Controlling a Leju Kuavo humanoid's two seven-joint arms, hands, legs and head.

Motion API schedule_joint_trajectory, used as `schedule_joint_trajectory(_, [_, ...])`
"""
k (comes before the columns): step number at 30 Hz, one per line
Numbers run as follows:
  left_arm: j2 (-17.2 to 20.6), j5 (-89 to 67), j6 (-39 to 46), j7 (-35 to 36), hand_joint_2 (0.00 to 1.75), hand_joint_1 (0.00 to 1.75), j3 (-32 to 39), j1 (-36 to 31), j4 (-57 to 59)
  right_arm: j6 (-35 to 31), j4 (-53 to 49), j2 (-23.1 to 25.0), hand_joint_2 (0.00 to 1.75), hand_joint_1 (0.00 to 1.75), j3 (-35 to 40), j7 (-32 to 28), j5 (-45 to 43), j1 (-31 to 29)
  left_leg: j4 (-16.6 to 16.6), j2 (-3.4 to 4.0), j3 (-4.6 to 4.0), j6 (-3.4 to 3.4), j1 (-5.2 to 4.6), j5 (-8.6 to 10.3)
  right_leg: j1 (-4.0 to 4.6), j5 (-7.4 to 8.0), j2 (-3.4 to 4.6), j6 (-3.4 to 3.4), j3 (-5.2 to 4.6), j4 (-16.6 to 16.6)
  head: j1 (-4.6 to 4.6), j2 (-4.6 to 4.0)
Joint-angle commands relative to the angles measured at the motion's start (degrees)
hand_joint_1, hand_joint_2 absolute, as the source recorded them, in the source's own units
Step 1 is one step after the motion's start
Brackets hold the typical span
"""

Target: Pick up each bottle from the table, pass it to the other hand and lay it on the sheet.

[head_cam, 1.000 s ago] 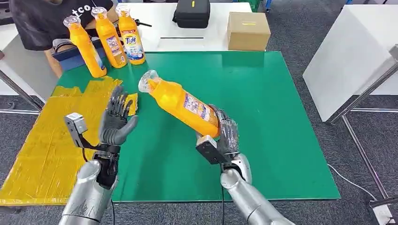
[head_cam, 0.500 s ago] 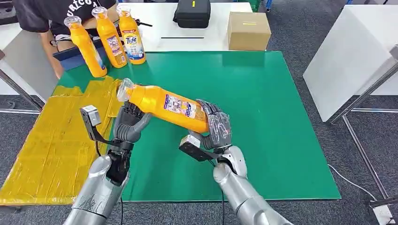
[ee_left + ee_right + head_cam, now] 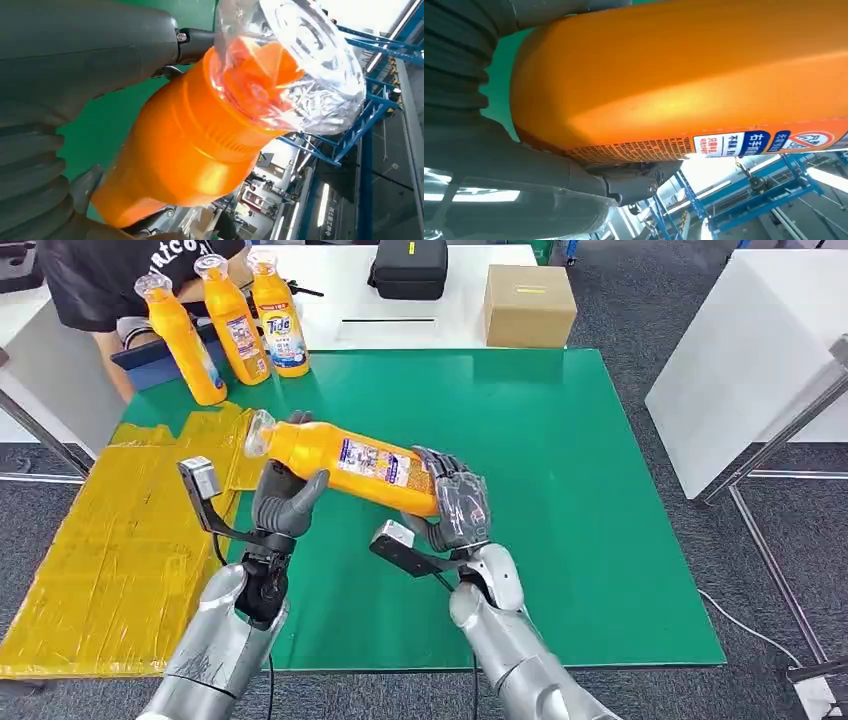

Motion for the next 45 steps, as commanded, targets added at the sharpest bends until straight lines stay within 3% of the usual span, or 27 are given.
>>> schedule_joint_trajectory(1, [-0.51, 3.35, 0.27, 1.45, 1.75, 0.0, 0.31, -2.31, 2.52, -0.26, -0.33, 0.07, 1.75, 1.75, -1.69, 2.36, 2.65, -3.1, 0.02, -0.03, 0.04, -0.1, 0.01, -0.02, 0.01, -0.03, -0.07, -0.03, 0.06, 0.01, 0.0, 0.0])
schedule_joint_trajectory(7, [-3.5, 11.1, 1.47, 5.52, 1.75, 0.0, 1.11, -1.18, -0.33, -0.26, -2.37, 0.07, 1.75, 1.75, 0.52, 7.98, 7.97, -2.89, 0.06, 0.0, 0.1, -0.15, 0.02, -0.1, 0.02, -0.09, -0.06, -0.04, 0.13, 0.04, 0.0, 0.0])
schedule_joint_trajectory(13, [-4.83, 15.51, 3.07, 9.14, 1.75, 0.0, -1.7, -1.03, -0.82, -0.26, -5.64, 0.07, 1.75, 1.75, 1.82, 9.68, 10.27, -1.92, 0.04, -0.06, 0.12, -0.15, 0.01, -0.1, 0.02, -0.11, -0.11, -0.04, 0.18, 0.03, 0.0, 0.0])
schedule_joint_trajectory(34, [-5.56, 18.13, 3.5, 9.5, 1.75, 0.0, -3.01, -2.09, 0.64, -0.26, -8.21, 0.07, 1.75, 1.75, 4.31, 10.48, 11.04, -1.63, 0.03, -0.03, 0.26, -0.2, 0.02, -0.15, 0.03, -0.15, -0.1, -0.06, 0.29, 0.02, 0.0, 0.0])
schedule_joint_trajectory(45, [-6.3, 20.91, 5.01, 7.44, 1.75, 0.0, -2.35, -3.29, 0.61, -0.26, -7.32, 0.07, 1.75, 1.75, 13.03, 14.72, 9.33, -1.35, 0.06, 0.04, 0.2, -0.2, 0.03, -0.14, 0.04, -0.12, -0.03, -0.06, 0.21, 0.04, 0.0, 0.0])
